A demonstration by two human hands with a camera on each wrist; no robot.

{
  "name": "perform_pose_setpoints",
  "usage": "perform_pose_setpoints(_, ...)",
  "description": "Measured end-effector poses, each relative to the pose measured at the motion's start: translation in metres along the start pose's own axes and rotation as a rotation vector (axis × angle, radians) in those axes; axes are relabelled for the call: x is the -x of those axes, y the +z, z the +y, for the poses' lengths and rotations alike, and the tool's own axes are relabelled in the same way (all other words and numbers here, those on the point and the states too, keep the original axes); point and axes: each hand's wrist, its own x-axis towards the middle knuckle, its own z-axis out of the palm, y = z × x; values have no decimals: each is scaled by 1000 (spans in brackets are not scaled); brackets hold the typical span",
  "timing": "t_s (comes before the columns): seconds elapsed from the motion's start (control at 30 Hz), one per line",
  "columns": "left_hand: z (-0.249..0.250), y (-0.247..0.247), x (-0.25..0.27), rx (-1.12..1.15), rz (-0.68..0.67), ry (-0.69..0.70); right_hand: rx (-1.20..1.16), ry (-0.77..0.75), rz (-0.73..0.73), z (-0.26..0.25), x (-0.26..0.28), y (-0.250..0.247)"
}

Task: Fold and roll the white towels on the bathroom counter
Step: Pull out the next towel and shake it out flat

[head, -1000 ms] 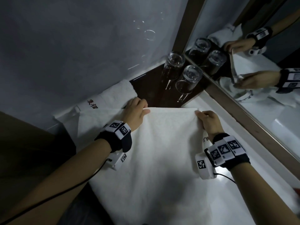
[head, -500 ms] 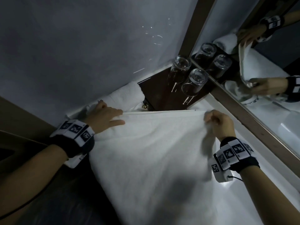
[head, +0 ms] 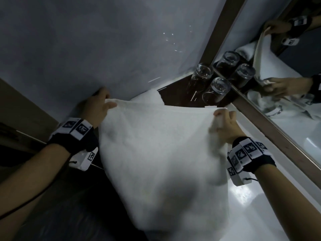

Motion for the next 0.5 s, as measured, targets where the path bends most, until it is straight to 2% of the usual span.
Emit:
perform_pose_setpoints(0.1,-3,16,6,-148,49,171,-70,79,129,8,-2,4)
perform_pose_setpoints(0.17,-7,23,11,-192,63,176,-80,103,157,15,1,7)
perform_pose_setpoints(0.27,-8,31,26,-285,121,118,-89,41,118,23,14,11)
perform_pose_setpoints(0.33,-5,38,47,-292,157,161,-96,21,138,25,26,12)
perform_pose_setpoints(0.4,1,47,72,-243,143,239,-73,1,184,24,42,18)
perform_pose_setpoints(0.5,19,61,112,-132,15,279,-11,-110,247,17,72,33)
